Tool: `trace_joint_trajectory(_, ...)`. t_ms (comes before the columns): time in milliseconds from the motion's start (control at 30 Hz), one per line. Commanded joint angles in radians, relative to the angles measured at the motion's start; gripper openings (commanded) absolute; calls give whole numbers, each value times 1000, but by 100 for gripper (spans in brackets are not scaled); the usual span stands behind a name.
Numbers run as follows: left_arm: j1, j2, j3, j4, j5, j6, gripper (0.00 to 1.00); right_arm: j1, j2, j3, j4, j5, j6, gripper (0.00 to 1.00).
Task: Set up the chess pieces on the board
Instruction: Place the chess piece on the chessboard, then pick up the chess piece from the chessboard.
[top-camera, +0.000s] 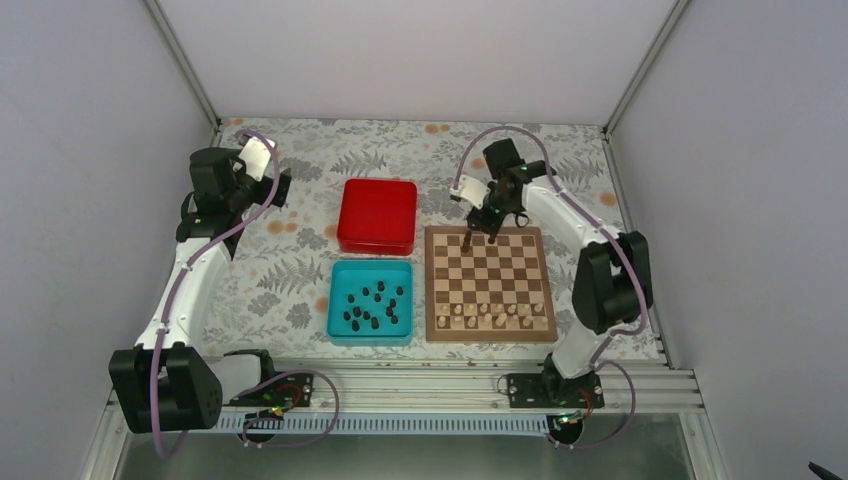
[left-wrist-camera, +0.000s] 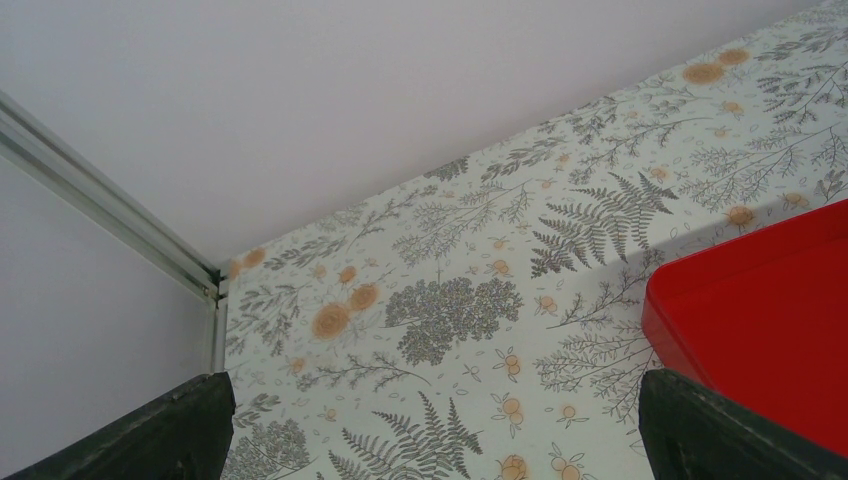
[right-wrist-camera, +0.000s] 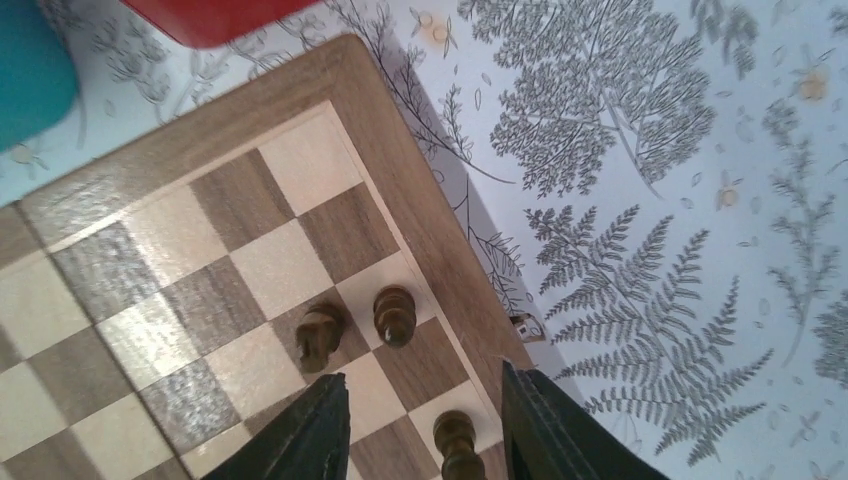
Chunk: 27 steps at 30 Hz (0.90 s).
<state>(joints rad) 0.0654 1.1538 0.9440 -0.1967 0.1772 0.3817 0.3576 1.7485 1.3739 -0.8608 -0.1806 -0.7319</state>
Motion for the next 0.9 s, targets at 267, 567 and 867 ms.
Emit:
trace_joint_trajectory(267, 4, -11, -3, 15, 17, 6, 100, -1, -106, -106, -68, -117, -2, 32)
trace_joint_trajectory(567, 3, -13, 0, 13, 18, 5, 100, 27, -43, -152, 9, -109, 27, 34)
trace_joint_trajectory(867, 3, -8, -4, 15, 21, 8, 100, 29, -17, -129, 33, -96, 30, 36)
